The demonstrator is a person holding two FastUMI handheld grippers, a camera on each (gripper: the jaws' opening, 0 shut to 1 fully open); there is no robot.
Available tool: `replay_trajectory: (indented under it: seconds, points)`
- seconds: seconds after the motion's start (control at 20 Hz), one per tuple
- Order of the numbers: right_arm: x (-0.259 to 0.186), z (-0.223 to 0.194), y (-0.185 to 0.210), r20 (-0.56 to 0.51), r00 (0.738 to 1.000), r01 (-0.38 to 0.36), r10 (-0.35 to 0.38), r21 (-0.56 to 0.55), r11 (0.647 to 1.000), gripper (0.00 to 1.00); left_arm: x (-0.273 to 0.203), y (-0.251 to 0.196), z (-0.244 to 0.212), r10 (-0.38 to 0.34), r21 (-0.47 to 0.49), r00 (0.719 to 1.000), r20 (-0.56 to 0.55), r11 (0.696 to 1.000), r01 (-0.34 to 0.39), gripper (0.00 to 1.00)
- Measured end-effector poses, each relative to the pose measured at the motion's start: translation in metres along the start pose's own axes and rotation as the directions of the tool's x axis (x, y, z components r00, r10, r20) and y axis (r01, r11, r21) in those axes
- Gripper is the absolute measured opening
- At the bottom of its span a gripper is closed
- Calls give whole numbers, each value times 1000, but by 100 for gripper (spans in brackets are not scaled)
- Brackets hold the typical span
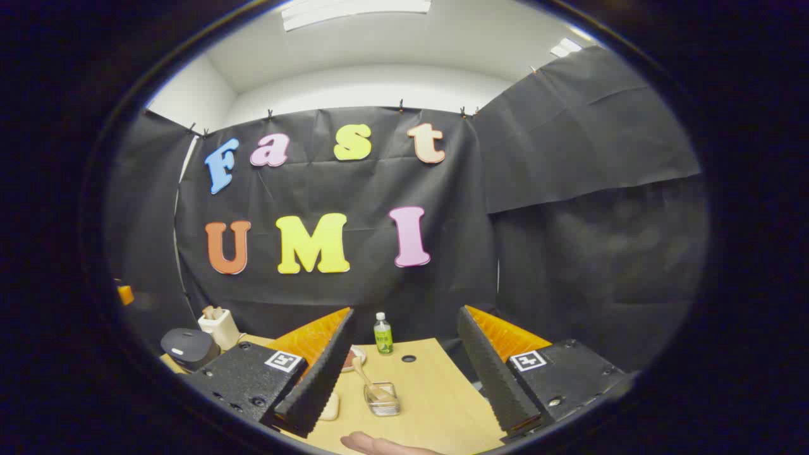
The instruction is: Close the left gripper, press the button to open the rice cooker; take a wooden spoon from the chopstick holder with the right hand, scoop a spoonful of rice and pour it into the rice cooker, then put the wooden spoon back into the chopstick holder.
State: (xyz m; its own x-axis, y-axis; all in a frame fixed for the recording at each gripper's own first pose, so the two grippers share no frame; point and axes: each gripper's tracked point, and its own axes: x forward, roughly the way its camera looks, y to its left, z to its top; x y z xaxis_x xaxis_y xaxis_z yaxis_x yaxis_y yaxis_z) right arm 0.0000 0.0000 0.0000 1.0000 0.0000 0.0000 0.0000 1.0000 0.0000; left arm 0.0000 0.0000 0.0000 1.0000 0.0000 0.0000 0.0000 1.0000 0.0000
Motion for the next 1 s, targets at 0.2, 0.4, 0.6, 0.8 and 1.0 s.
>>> replay_trajectory:
  seconds: [0.2,0.4,0.6,0.8,1.0]
  points:
    - [-1,-4,-7,-13,1000,1,-1,-9,1000,100,5,6,-9,14,-4,1000,-19,1000,-14,95]
    - [3,-7,-8,-20,1000,-12,12,-21,1000,100,7,8,-12,14,-9,999,-31,1000,-14,95]
    - [7,-12,-11,-29,1000,-12,12,-10,1000,100,10,20,-10,44,8,999,-4,999,-44,94]
    - [8,-18,-6,-44,998,-34,35,20,999,100,24,29,-21,54,-13,999,-3,998,-54,84]
    - [5,-37,13,-116,988,-92,100,75,993,100,46,26,-54,22,0,997,-70,1000,-22,72]
